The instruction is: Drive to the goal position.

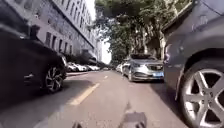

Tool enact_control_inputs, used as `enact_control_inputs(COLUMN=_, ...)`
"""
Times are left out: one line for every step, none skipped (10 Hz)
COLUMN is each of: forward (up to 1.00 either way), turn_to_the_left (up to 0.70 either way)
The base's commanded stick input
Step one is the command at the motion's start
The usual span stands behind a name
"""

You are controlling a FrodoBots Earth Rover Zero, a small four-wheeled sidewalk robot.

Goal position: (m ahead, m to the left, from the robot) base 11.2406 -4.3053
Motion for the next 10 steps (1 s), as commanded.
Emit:
enact_control_inputs(forward=0.7, turn_to_the_left=0.0)
enact_control_inputs(forward=0.7, turn_to_the_left=0.0)
enact_control_inputs(forward=0.7, turn_to_the_left=0.0)
enact_control_inputs(forward=0.7, turn_to_the_left=0.0)
enact_control_inputs(forward=0.7, turn_to_the_left=0.0)
enact_control_inputs(forward=0.7, turn_to_the_left=0.0)
enact_control_inputs(forward=0.7, turn_to_the_left=0.0)
enact_control_inputs(forward=0.7, turn_to_the_left=0.0)
enact_control_inputs(forward=0.7, turn_to_the_left=0.0)
enact_control_inputs(forward=0.7, turn_to_the_left=0.0)
